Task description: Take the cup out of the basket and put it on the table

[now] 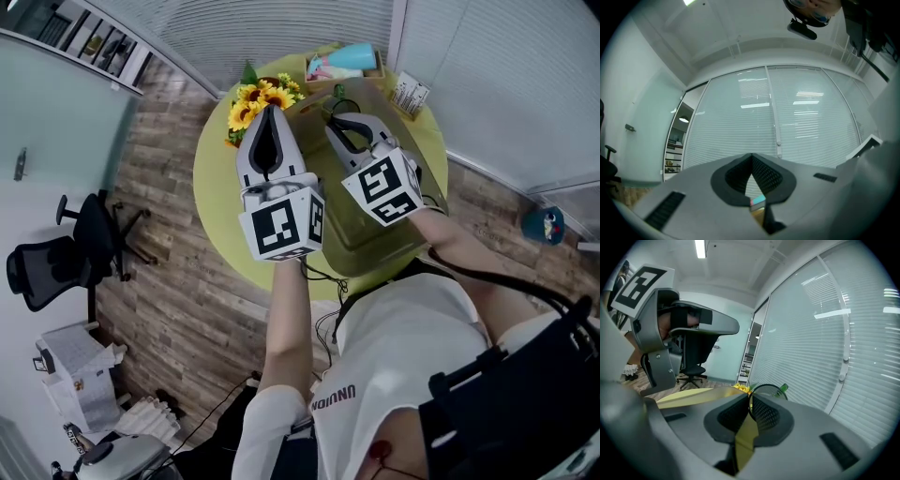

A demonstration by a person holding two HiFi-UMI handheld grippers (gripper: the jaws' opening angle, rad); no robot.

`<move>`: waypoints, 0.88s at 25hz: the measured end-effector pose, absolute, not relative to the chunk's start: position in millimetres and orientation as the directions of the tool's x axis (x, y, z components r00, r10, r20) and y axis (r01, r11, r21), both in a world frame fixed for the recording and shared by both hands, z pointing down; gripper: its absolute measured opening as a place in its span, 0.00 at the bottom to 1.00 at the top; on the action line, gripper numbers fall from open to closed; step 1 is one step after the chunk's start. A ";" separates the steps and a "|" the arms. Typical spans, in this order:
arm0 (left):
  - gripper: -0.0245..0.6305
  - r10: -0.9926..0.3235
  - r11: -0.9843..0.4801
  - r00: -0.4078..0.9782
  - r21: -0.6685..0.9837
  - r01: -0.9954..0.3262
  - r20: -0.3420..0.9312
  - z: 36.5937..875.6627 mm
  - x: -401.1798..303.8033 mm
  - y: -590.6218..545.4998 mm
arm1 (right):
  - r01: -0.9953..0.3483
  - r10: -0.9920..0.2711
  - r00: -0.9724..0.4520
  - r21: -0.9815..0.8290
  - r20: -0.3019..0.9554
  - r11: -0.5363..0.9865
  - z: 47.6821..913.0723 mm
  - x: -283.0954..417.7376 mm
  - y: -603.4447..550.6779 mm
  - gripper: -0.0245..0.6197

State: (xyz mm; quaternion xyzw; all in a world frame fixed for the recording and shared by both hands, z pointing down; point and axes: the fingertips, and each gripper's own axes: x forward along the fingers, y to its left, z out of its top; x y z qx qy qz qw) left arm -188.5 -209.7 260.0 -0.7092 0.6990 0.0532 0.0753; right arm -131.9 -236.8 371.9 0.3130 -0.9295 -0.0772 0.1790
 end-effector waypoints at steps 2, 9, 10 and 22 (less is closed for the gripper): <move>0.06 -0.983 -0.012 0.018 -0.034 -0.999 -0.181 259.5 -188.3 -209.5 | -0.556 -0.610 -0.741 0.255 0.279 0.791 369.7 -131.8 -236.3 0.10; 0.06 -0.984 -0.013 0.019 -0.035 -0.999 -0.179 259.6 -188.5 -208.5 | -0.559 -0.616 -0.743 0.265 0.263 0.786 362.3 -131.6 -233.8 0.10; 0.06 -0.984 -0.014 0.020 -0.034 -0.999 -0.179 259.9 -188.1 -208.3 | -0.559 -0.617 -0.743 0.266 0.259 0.785 361.0 -131.2 -233.3 0.10; 0.06 -0.985 -0.019 0.025 -0.038 -0.999 -0.173 260.9 -184.8 -206.0 | -0.573 -0.632 -0.743 0.280 0.219 0.770 347.9 -127.5 -230.2 0.10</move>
